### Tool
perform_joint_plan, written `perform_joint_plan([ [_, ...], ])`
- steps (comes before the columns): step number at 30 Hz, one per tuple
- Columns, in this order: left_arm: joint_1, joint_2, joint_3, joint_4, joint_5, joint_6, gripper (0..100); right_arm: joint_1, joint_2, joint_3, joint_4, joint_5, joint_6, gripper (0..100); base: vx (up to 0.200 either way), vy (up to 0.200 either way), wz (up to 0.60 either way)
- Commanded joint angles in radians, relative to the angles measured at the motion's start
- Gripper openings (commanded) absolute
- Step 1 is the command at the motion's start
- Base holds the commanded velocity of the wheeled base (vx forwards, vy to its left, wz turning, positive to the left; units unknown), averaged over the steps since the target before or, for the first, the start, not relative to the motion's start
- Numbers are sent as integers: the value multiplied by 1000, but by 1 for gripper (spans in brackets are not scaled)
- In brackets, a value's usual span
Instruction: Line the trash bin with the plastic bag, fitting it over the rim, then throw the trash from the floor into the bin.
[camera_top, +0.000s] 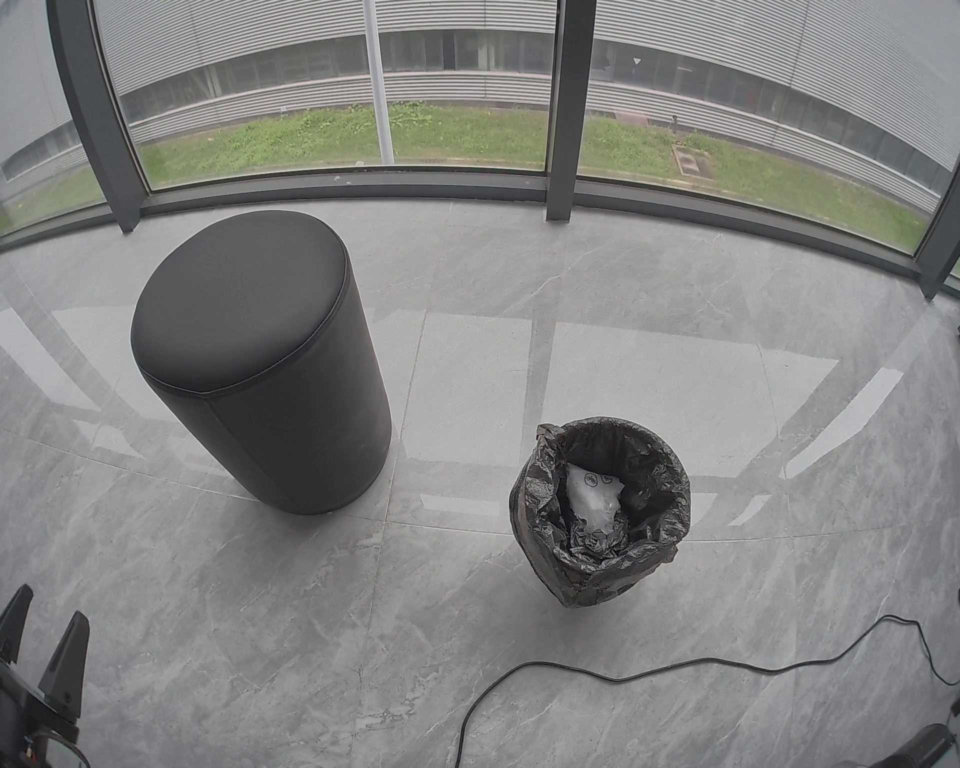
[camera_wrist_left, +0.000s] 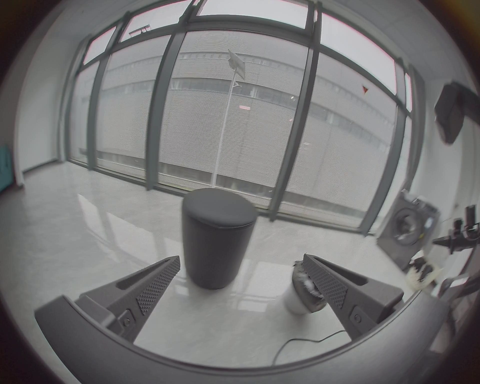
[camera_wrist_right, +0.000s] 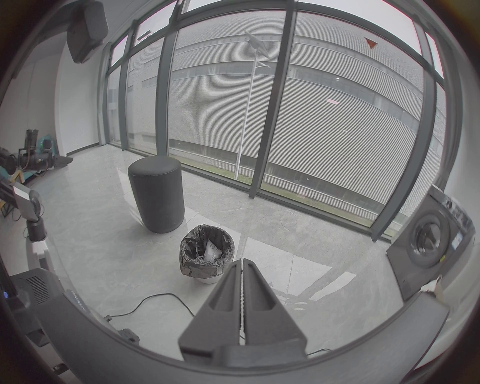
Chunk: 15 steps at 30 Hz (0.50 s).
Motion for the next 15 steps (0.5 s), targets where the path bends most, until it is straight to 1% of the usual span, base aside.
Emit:
perform_joint_plan([
  [1, 90, -304, 67, 284, 248, 184, 100, 2, -230, 400, -297, -65, 142, 0, 0, 0, 0],
  [2, 90, -290, 55, 324, 247, 189, 100, 2, -230, 400, -297, -66, 145, 0, 0, 0, 0],
  [3, 90, -288, 53, 331, 247, 190, 100, 2, -230, 400, -297, -66, 145, 0, 0, 0, 0],
  [4, 81, -247, 22, 414, 231, 184, 100, 2, -230, 400, -296, -60, 145, 0, 0, 0, 0],
  [5, 72, -230, 16, 429, 222, 184, 100, 2, -230, 400, -296, -57, 145, 0, 0, 0, 0],
  [6, 52, -212, 16, 426, 201, 183, 100, 2, -228, 400, -294, -56, 145, 0, 0, 0, 0],
  [7, 52, -212, 16, 426, 201, 183, 100, 2, -228, 400, -294, -56, 145, 0, 0, 0, 0],
  [8, 15, -204, 21, 411, 159, 183, 100, 2, -230, 400, -296, -59, 145, 0, 0, 0, 0],
  [10, 13, -203, 41, 391, 136, 141, 100, 2, -230, 400, -296, -65, 145, 0, 0, 0, 0],
  [12, 15, -204, 62, 345, 128, 117, 100, 2, -230, 400, -296, -66, 145, 0, 0, 0, 0],
  [15, 17, -206, 79, 285, 133, 115, 100, 2, -230, 400, -299, -73, 146, 0, 0, 0, 0],
])
